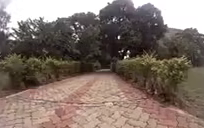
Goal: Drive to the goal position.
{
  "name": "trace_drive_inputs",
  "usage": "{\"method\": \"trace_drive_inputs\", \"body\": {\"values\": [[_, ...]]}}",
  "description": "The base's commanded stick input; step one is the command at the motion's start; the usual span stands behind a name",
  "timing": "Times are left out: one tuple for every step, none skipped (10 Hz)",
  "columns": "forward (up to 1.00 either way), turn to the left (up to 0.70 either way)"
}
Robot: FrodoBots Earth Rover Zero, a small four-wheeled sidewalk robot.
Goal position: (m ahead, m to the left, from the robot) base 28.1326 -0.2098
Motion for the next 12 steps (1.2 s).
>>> {"method": "trace_drive_inputs", "body": {"values": [[0.70, 0.00], [0.70, 0.00], [0.70, 0.00], [0.70, 0.00], [0.70, 0.00], [0.70, 0.00], [0.70, 0.00], [0.70, 0.00], [0.70, 0.00], [0.70, 0.00], [0.70, 0.00], [0.70, 0.00]]}}
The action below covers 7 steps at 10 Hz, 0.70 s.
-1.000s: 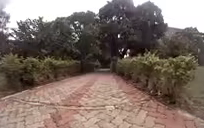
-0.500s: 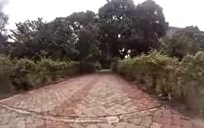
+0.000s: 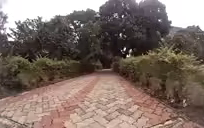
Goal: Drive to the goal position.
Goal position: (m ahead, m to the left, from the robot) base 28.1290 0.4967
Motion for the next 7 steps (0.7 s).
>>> {"method": "trace_drive_inputs", "body": {"values": [[0.70, 0.00], [0.70, 0.00], [0.70, 0.00], [0.70, 0.00], [0.70, 0.00], [0.70, 0.00], [0.70, 0.00]]}}
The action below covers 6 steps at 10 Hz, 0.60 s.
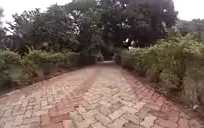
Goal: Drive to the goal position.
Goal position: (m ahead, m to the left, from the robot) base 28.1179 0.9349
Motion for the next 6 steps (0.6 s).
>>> {"method": "trace_drive_inputs", "body": {"values": [[0.70, 0.00], [0.70, 0.00], [0.70, 0.00], [0.70, 0.00], [0.70, 0.00], [0.70, 0.00]]}}
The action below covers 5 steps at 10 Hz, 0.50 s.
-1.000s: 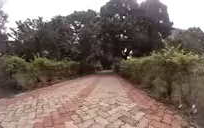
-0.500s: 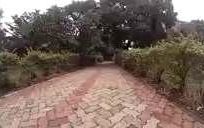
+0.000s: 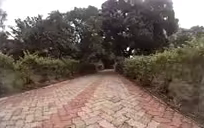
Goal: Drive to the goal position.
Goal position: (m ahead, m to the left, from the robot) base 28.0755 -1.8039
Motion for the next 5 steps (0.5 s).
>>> {"method": "trace_drive_inputs", "body": {"values": [[0.70, 0.00], [0.70, 0.00], [0.70, 0.00], [0.70, 0.00], [0.70, 0.00]]}}
